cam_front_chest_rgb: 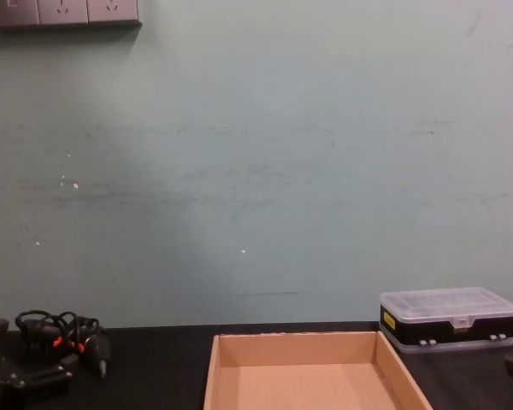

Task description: Use one hand to pick up the angle iron from the table and place it into the box.

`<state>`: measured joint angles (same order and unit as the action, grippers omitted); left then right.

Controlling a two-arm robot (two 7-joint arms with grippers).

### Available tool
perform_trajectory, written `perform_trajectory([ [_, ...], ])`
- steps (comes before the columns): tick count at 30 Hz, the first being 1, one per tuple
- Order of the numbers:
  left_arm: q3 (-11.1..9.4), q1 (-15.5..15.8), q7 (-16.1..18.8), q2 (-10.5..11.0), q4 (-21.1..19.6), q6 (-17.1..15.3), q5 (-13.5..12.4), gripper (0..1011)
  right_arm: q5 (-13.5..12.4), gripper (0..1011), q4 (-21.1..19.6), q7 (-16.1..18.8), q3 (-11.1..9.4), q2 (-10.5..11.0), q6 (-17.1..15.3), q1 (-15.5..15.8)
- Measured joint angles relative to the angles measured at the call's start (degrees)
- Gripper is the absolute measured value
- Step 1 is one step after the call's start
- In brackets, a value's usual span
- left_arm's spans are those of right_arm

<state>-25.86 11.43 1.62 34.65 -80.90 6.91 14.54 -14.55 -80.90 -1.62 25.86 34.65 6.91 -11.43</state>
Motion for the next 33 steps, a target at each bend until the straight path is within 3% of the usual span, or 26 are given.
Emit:
perform_trajectory([
  [33,0.0,0.0,0.0,0.0,0.0,0.0,0.0,1000,0.0,1004,0.0,0.0,0.0,0.0,0.0,0.0],
])
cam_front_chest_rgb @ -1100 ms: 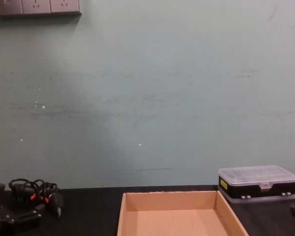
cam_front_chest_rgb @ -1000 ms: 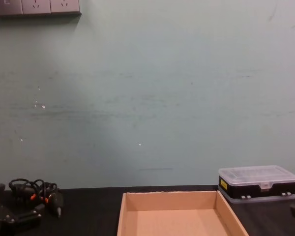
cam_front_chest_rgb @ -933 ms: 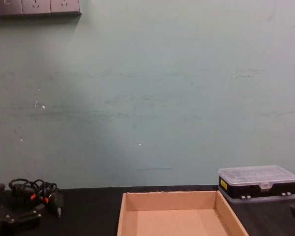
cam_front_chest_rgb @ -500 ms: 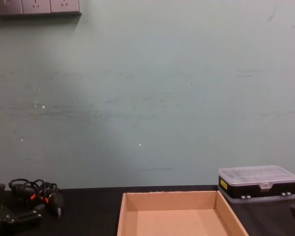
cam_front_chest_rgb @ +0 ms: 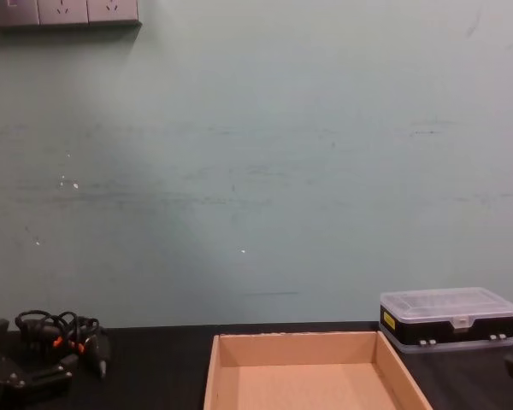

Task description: Use one hand to pick up the angle iron from the table and place it into the box.

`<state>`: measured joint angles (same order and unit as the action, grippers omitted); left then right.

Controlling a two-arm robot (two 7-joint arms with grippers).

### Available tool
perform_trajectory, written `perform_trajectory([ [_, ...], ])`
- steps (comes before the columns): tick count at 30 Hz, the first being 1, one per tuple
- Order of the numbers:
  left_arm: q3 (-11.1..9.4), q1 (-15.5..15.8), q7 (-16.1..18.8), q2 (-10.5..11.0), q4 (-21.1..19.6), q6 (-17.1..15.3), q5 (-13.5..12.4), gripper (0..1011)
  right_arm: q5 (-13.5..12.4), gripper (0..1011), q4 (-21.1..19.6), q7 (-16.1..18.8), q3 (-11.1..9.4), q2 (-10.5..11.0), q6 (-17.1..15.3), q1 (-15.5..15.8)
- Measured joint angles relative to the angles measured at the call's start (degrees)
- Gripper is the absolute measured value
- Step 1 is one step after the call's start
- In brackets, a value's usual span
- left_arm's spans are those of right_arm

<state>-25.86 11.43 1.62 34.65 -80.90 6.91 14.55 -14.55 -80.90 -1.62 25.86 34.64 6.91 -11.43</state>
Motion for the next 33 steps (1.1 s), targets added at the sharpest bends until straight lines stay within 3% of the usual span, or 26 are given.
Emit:
perform_trajectory([
  [33,0.0,0.0,0.0,0.0,0.0,0.0,0.0,1000,0.0,1004,0.0,0.0,0.0,0.0,0.0,0.0],
])
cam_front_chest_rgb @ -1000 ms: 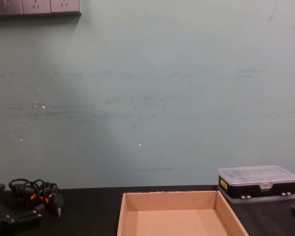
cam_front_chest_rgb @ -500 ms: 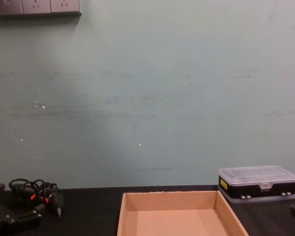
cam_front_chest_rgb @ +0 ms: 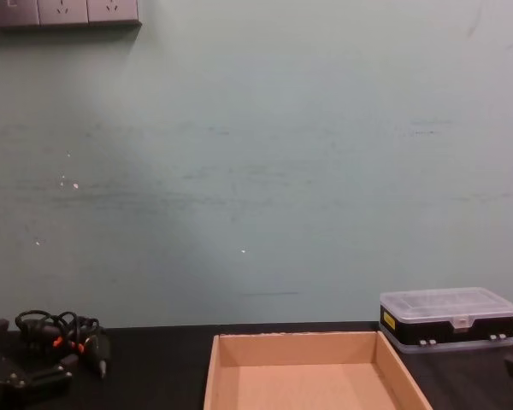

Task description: Use one hand to pick up the angle iron from the table and place it into the box.

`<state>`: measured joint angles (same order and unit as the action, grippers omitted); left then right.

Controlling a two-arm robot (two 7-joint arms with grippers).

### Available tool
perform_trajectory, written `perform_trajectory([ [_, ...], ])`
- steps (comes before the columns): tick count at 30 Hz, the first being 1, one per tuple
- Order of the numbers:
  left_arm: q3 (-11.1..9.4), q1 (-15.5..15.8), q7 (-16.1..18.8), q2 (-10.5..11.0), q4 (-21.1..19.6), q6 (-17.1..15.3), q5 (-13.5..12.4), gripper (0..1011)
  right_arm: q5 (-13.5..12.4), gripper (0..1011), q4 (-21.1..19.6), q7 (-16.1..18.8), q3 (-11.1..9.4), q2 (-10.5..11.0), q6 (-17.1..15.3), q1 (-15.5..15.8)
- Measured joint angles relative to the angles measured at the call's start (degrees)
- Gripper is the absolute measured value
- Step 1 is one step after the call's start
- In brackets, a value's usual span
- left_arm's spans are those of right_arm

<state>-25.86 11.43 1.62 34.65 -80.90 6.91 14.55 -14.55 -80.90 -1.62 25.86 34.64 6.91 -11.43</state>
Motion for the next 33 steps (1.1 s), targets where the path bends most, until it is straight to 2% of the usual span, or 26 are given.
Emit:
perform_trajectory([
  [3,0.0,0.0,0.0,0.0,0.0,0.0,0.0,1000,0.0,1004,0.0,0.0,-0.1,0.0,0.0,0.1],
  [8,0.0,0.0,0.0,0.0,0.0,0.0,0.0,1000,-0.8,1004,-1.6,0.0,-1.7,0.1,-0.7,1.6],
  [14,0.0,0.0,0.0,0.0,0.0,0.0,0.0,1000,-3.2,1004,-5.9,2.5,-4.0,2.1,-3.0,4.4],
  [20,0.0,0.0,0.0,0.0,0.0,0.0,0.0,1000,-8.5,1004,-12.6,8.4,-7.5,6.0,-6.9,8.1],
  [23,0.0,0.0,0.0,0.0,0.0,0.0,0.0,1000,-10.3,1004,-14.8,10.5,-8.6,7.4,-8.3,9.2],
  [27,0.0,0.0,0.0,0.0,0.0,0.0,0.0,1000,-14.0,1004,-18.7,14.8,-10.6,9.8,-11.1,11.4],
  [33,0.0,0.0,0.0,0.0,0.0,0.0,0.0,1000,-16.6,1004,-22.6,19.4,-11.7,12.3,-14.9,13.5],
])
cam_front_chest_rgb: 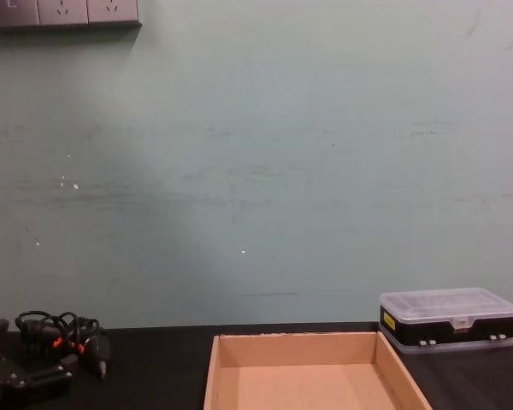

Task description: Use one hand to pick up the angle iron from the table and place it into the box.

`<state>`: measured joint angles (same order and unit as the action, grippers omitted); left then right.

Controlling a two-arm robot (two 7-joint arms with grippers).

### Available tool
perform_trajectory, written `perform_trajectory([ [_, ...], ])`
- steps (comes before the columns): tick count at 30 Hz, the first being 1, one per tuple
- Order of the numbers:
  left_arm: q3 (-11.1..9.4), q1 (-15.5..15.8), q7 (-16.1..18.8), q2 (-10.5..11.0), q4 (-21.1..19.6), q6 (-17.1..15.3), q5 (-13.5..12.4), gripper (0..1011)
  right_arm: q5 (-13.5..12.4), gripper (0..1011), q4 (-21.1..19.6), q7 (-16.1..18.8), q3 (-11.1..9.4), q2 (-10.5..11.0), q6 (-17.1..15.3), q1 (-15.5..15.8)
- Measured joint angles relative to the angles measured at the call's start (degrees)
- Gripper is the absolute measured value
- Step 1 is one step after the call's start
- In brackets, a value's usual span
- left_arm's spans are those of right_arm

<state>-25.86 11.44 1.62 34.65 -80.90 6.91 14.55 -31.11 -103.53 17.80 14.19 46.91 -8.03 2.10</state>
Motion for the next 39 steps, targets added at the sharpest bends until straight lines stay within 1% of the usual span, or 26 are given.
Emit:
perform_trajectory([
  [3,0.0,0.0,0.0,0.0,0.0,0.0,0.0,1000,-0.5,1004,-1.2,1.9,0.1,0.6,-1.8,0.6],
  [6,0.0,0.0,0.0,0.0,0.0,0.0,0.0,1000,-0.7,1004,-1.9,3.6,0.7,0.8,-3.5,0.9],
  [10,0.0,0.0,0.0,0.0,0.0,0.0,0.0,1000,-0.4,1004,-2.1,4.7,1.3,0.9,-4.6,0.9],
  [15,0.0,0.0,0.0,0.0,0.0,0.0,0.0,1000,1.0,1004,-2.0,6.1,2.6,0.6,-6.9,0.6],
  [16,0.0,0.0,0.0,0.0,0.0,0.0,0.0,1000,1.0,1004,-2.0,6.1,2.6,0.6,-6.9,0.6],
  [22,0.0,0.0,0.0,0.0,0.0,0.0,0.0,1000,2.7,1004,-1.9,7.4,4.0,0.6,-8.7,0.2],
  [28,0.0,0.0,0.0,0.0,0.0,0.0,0.0,1000,3.9,1004,-1.7,8.0,5.0,0.5,-9.6,0.1],
  [39,0.0,0.0,0.0,0.0,0.0,0.0,0.0,1000,5.2,1004,-1.0,9.0,6.0,-0.4,-9.7,-0.1],
])
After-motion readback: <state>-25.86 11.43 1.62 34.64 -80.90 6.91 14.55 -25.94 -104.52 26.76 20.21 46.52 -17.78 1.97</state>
